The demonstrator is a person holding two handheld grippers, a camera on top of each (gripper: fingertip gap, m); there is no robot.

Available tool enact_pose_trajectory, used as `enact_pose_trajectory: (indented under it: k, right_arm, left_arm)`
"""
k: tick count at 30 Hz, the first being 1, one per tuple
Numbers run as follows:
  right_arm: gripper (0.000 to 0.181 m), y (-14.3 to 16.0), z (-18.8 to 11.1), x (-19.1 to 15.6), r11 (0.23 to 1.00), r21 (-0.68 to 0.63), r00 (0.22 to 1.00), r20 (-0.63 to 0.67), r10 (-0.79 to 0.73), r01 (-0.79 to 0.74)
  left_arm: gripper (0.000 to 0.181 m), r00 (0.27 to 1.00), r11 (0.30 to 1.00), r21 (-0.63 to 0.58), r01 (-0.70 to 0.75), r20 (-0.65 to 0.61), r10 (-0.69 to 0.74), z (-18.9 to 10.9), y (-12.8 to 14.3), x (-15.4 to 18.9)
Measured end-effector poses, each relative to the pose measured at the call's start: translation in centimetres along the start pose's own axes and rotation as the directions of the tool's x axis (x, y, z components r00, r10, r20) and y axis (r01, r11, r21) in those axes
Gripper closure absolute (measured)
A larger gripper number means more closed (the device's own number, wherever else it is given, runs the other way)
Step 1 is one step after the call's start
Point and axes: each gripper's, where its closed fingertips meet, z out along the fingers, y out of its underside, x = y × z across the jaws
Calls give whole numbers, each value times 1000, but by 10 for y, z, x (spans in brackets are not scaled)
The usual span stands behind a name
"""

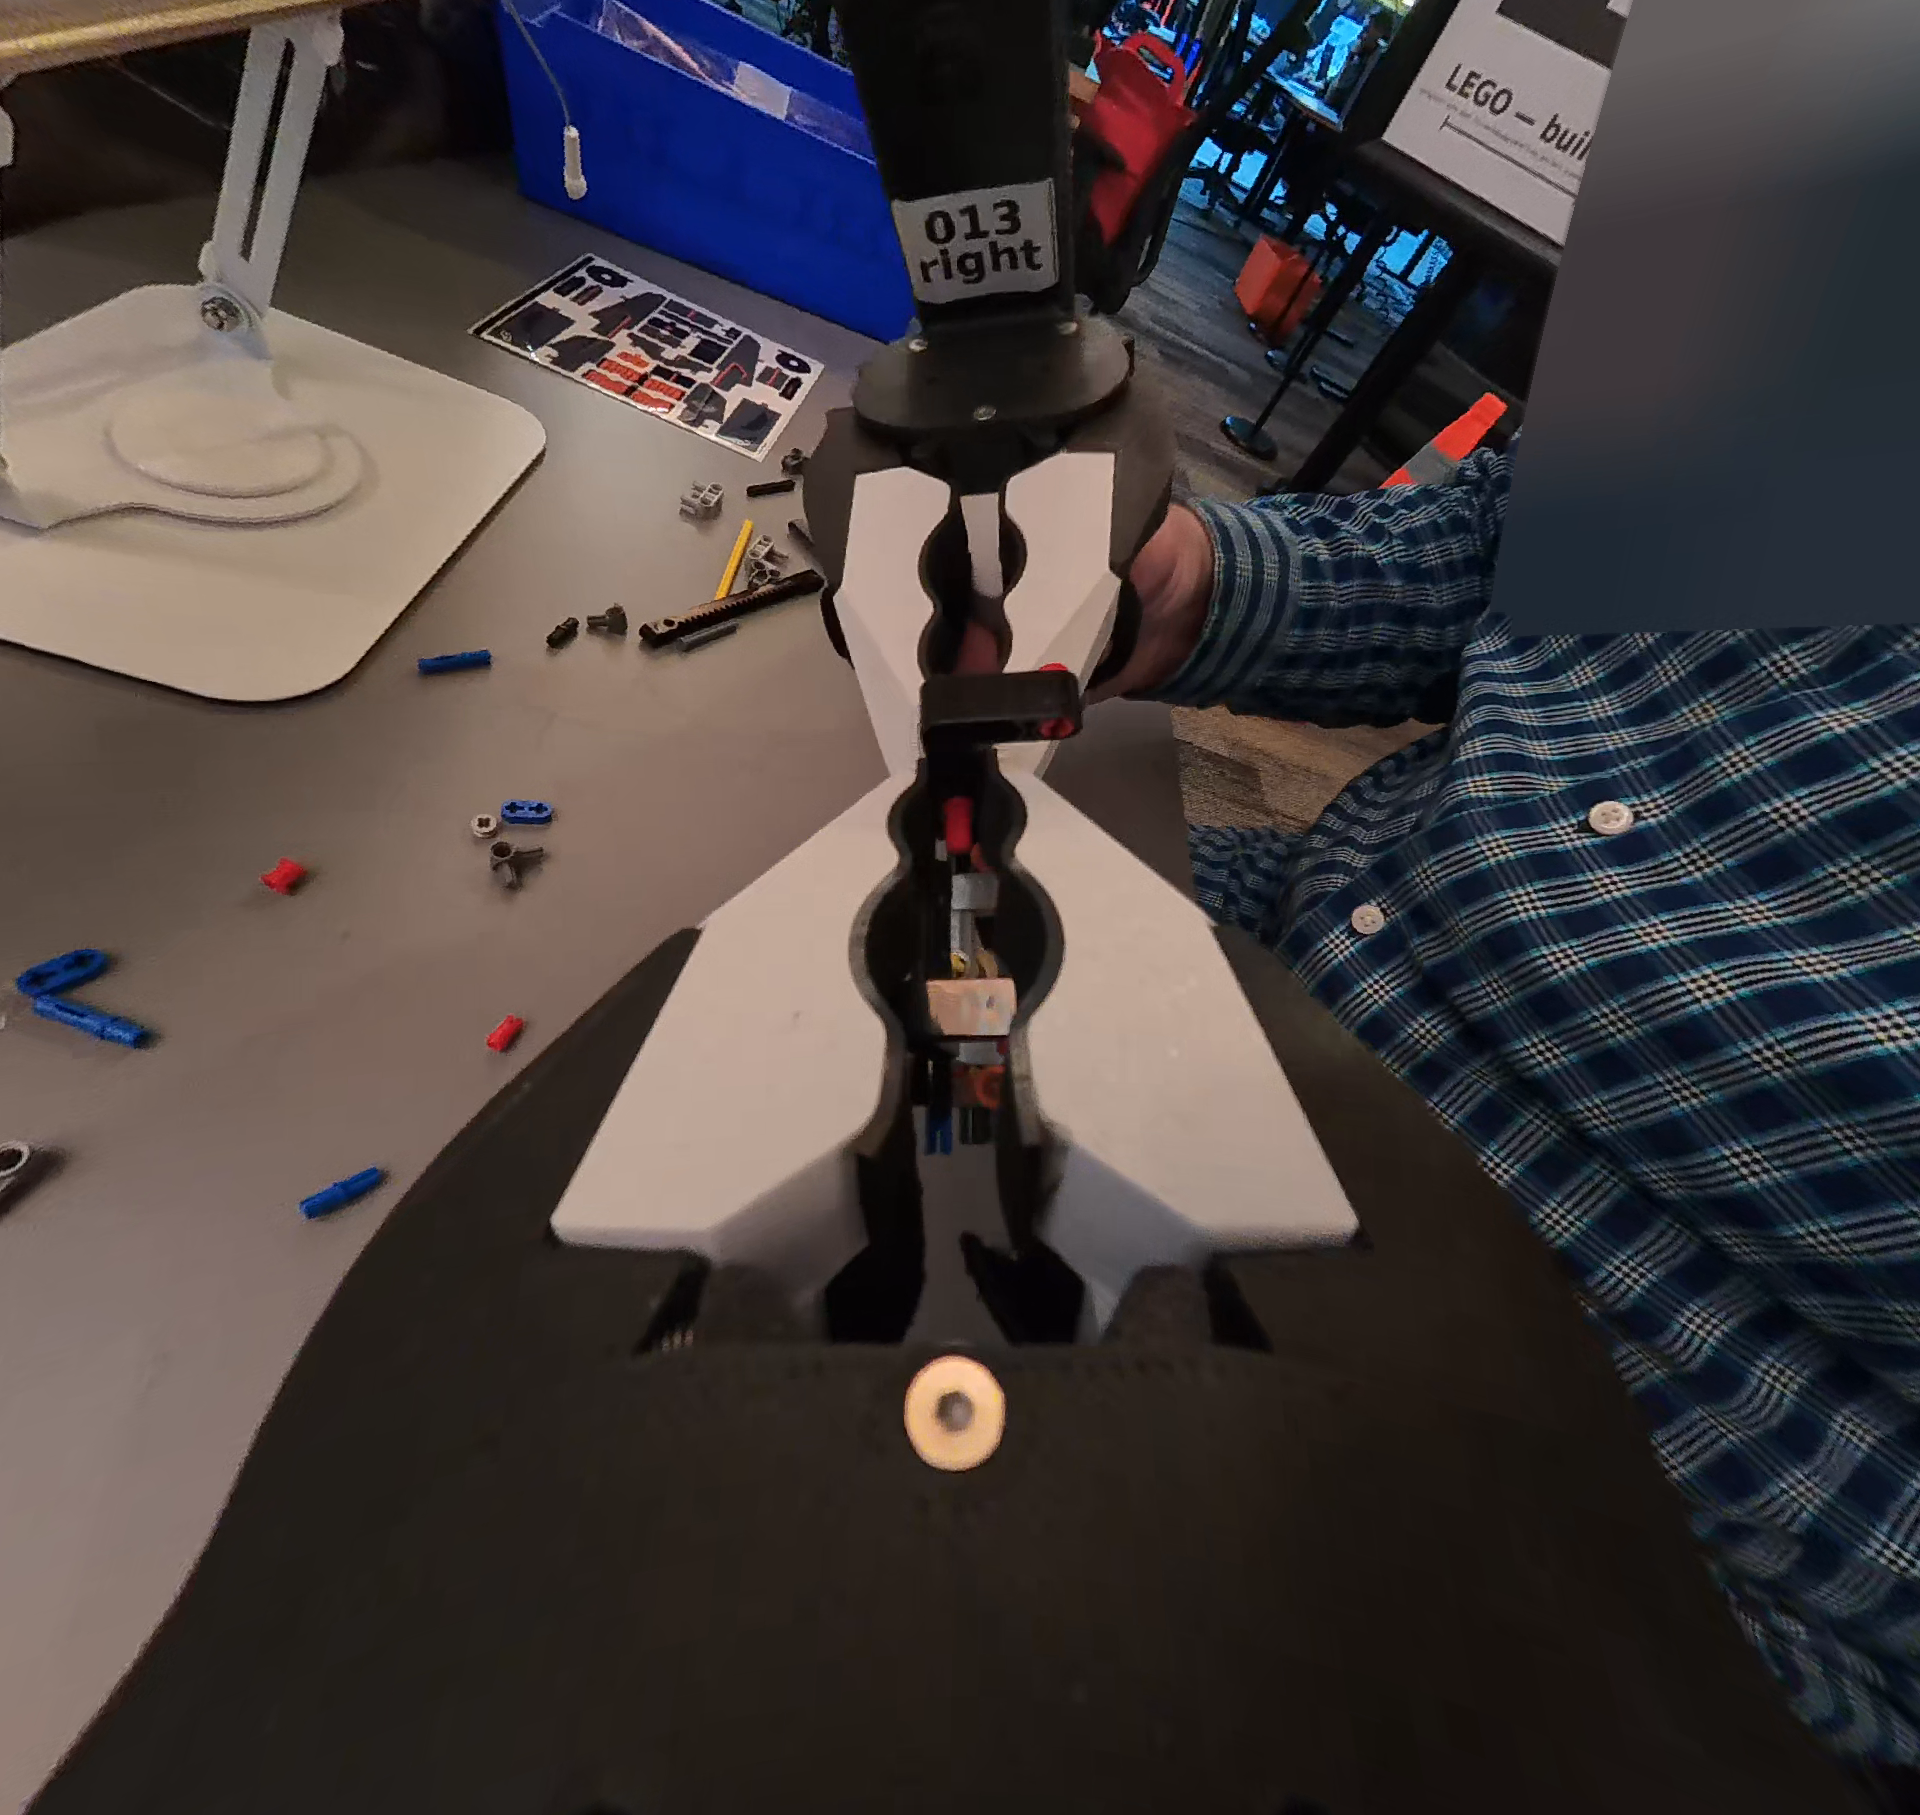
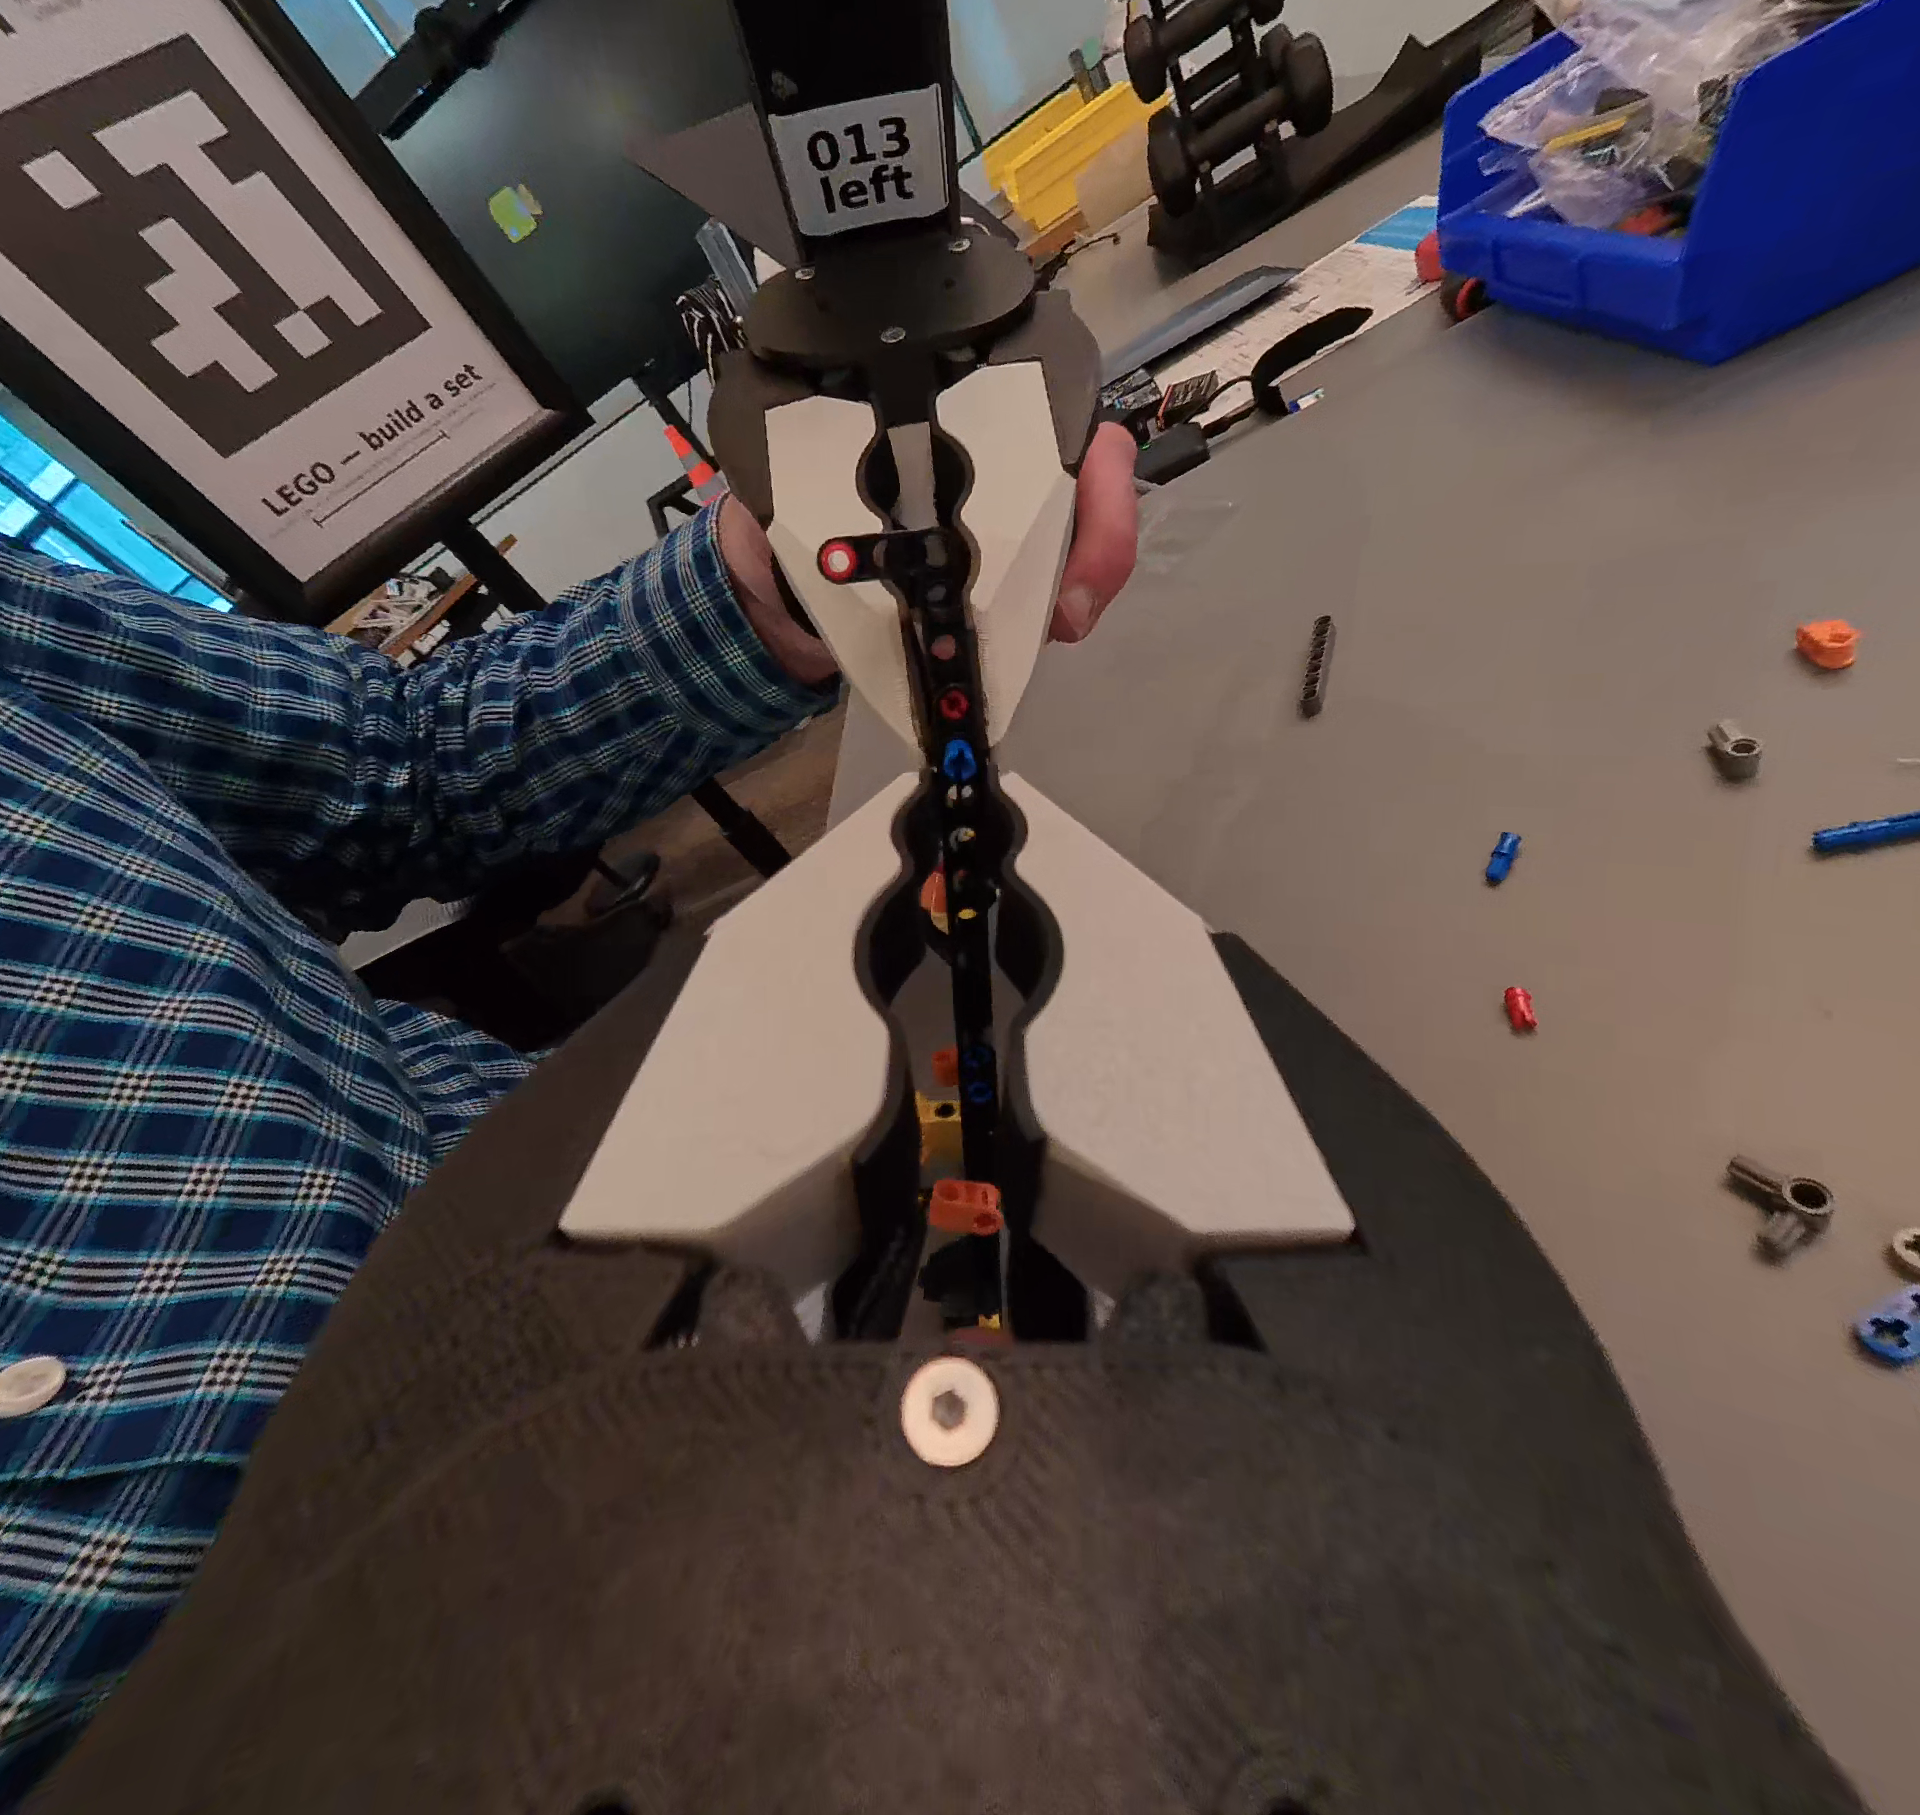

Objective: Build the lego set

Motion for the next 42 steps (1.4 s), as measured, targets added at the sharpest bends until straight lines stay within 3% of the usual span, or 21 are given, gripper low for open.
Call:
enact_pose_trajectory:
  k: [10,20,28,42]
  right_arm:
    - [176,4,0,-6,1000,-2,998,60,-4,4]
    - [177,0,-1,1,995,101,1000,15,13,-14]
    - [176,5,-3,2,999,33,1000,10,-8,8]
    - [176,3,-7,-2,1000,17,1000,28,-11,11]
  left_arm:
    - [174,998,999,-10,-48,-28,47,0,5,5]
    - [175,999,997,62,45,-22,-43,-1,4,-2]
    - [173,999,999,14,42,15,-42,0,4,-4]
    - [173,998,992,113,59,3,-59,1,-8,-2]
